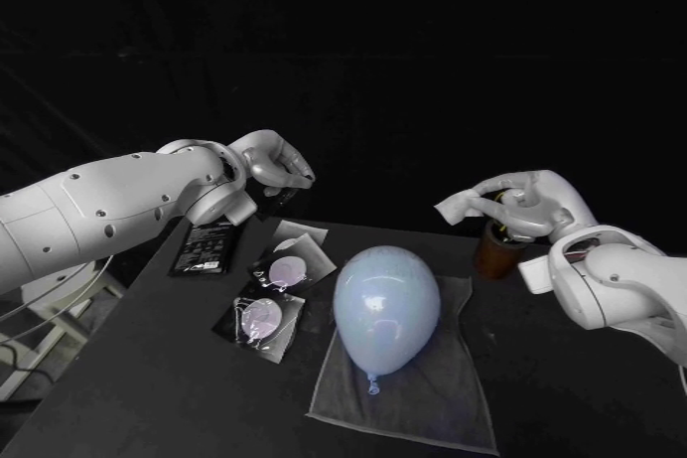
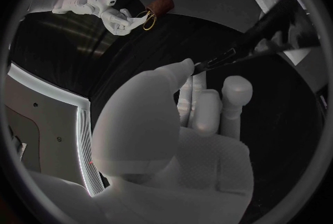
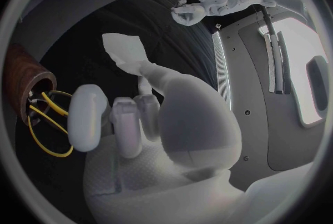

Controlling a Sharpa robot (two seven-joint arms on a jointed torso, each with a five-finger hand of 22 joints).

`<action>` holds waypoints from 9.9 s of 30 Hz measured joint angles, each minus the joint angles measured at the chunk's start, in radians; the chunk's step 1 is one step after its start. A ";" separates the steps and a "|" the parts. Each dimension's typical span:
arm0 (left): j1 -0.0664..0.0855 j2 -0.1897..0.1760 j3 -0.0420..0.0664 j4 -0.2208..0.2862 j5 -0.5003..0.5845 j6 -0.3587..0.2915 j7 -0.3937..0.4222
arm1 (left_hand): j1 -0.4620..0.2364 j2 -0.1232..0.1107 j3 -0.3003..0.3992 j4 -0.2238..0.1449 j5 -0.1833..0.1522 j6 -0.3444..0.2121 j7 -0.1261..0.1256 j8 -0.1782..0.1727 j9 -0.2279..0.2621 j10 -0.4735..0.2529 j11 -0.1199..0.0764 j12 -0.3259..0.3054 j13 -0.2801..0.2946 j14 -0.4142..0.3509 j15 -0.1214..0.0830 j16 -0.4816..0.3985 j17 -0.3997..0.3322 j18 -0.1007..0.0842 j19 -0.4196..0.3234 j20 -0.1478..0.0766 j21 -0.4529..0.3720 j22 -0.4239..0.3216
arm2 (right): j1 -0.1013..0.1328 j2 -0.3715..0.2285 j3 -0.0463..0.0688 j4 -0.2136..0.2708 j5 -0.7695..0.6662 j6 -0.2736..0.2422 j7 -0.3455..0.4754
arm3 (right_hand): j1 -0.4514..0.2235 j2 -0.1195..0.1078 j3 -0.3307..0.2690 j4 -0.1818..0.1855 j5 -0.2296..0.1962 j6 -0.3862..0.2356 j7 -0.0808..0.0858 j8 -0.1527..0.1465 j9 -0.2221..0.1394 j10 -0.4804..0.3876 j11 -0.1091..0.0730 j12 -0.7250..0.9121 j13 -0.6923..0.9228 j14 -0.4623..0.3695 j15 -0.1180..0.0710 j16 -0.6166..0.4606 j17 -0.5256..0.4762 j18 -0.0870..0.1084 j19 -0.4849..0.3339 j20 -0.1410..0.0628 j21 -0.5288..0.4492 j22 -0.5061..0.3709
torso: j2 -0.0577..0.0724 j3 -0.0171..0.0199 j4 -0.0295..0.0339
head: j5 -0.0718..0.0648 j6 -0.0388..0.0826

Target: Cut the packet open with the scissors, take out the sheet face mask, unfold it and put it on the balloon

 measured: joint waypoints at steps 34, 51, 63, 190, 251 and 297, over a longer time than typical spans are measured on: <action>-0.200 -0.274 -0.114 0.247 -0.275 0.028 0.008 | -0.131 -0.081 -0.056 0.058 0.001 -0.100 0.017 -0.074 0.035 -0.060 0.033 -0.050 -0.027 -0.026 0.026 -0.034 -0.091 0.000 -0.061 0.011 -0.065 -0.096 | -0.024 -0.006 -0.004 -0.018 0.009 0.014 0.002 | 0.000 0.000 0.000 0.000 0.003 0.002 0.002 0.002 0.001 0.000 0.000 0.000 0.000 0.000 0.000 0.001 0.000 -0.001 0.000 0.000 0.000 0.000 | -0.013 -0.0020 0.0145 | 0.127 -0.089; -0.205 -0.270 -0.117 0.258 -0.299 0.032 0.002 | -0.002 0.000 -0.673 0.212 0.001 -0.192 0.048 -0.169 0.002 -0.198 0.079 -0.093 -0.072 -0.084 0.063 -0.070 -0.191 0.024 -0.101 0.059 -0.167 -0.204 | -0.025 -0.005 -0.004 -0.020 0.014 0.019 0.002 | 0.000 0.000 0.000 0.000 0.002 0.000 0.003 0.002 0.001 0.000 0.000 0.000 0.001 0.000 0.000 0.000 0.001 -0.001 0.000 0.000 0.000 -0.001 | -0.005 0.0012 0.0135 | 0.119 -0.087; -0.206 -0.221 -0.110 0.234 -0.146 -0.074 0.085 | 0.105 0.077 -0.595 0.205 0.001 -0.168 0.064 -0.164 0.006 -0.210 0.079 -0.055 -0.073 -0.129 0.065 -0.099 -0.302 0.024 -0.152 0.058 -0.221 -0.292 | -0.029 0.011 -0.004 -0.029 0.021 0.025 0.001 | 0.000 0.000 0.003 -0.003 0.002 -0.002 0.002 0.000 0.002 -0.001 0.000 0.000 0.001 0.000 0.000 -0.001 0.001 -0.001 0.000 0.000 0.000 0.000 | -0.001 0.0006 0.0120 | 0.026 -0.034; -0.164 0.452 0.002 -0.270 0.613 0.054 0.285 | 0.027 0.061 -0.684 0.210 0.001 -0.308 0.090 -0.266 -0.023 -0.345 0.116 -0.216 -0.126 -0.408 0.100 -0.265 -0.608 0.039 -0.272 0.104 -0.469 -0.457 | 0.043 0.131 0.013 -0.026 0.585 0.088 0.035 | -0.024 0.016 0.003 -0.003 0.000 -0.020 0.003 0.012 0.004 -0.004 0.000 -0.031 0.000 0.000 0.000 -0.002 0.000 0.007 -0.011 0.003 -0.023 0.000 | 0.005 0.0019 -0.0133 | -0.243 0.122; -0.163 0.428 0.010 -0.239 0.770 0.046 0.337 | 0.193 0.097 -0.288 0.191 0.000 -0.039 0.005 -0.037 0.035 0.220 0.009 -0.414 -0.119 -0.204 0.005 -0.252 -0.524 0.015 0.050 -0.010 -0.155 -0.090 | 0.041 0.104 0.005 -0.086 0.475 0.146 0.031 | -0.128 -0.055 -0.251 0.182 0.009 -0.215 0.097 -0.035 -0.083 -0.520 0.096 -0.809 -0.475 -0.316 0.081 -0.575 -0.588 0.126 -0.413 0.087 -0.810 -0.427 | 0.006 0.0016 -0.0136 | -0.237 0.118; -0.162 0.300 0.032 -0.076 0.758 0.232 0.335 | 0.089 0.053 -0.113 0.113 0.000 -0.066 0.005 -0.021 0.080 0.221 0.008 -0.431 -0.104 -0.056 -0.005 -0.147 -0.268 -0.032 0.195 -0.012 0.055 0.209 | -0.032 0.067 -0.006 -0.063 0.084 0.244 0.053 | 0.008 -0.081 -0.085 0.103 0.009 -0.133 0.098 -0.068 -0.207 -0.409 0.099 -1.272 -1.112 -0.001 0.066 -0.257 -0.173 0.116 -0.196 0.061 -0.580 -0.309 | 0.006 0.0019 -0.0124 | -0.245 0.109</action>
